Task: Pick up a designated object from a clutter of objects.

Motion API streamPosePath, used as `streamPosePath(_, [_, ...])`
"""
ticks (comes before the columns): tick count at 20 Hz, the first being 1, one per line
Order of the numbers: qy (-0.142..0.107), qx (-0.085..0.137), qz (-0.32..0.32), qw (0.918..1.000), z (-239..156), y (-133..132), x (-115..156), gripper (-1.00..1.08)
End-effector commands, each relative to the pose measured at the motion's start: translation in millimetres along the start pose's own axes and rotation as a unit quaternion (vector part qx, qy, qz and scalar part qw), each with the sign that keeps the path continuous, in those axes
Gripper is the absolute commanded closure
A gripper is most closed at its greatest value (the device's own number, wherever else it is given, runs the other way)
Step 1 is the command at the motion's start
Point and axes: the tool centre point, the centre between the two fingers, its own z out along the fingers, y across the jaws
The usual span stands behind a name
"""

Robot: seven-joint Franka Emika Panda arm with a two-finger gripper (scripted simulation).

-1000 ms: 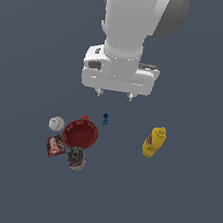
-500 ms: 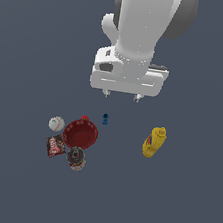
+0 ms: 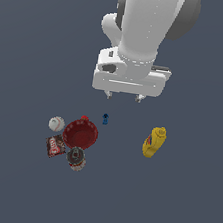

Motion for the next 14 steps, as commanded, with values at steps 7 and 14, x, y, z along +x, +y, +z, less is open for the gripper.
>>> streamPosePath(7, [0.001,-0.001,-0.024,0.9997,12,17,5,-0.92])
streamPosePath(14, [0.003,-0.002,-0.064,0.9979,32,47,12,-0.92])
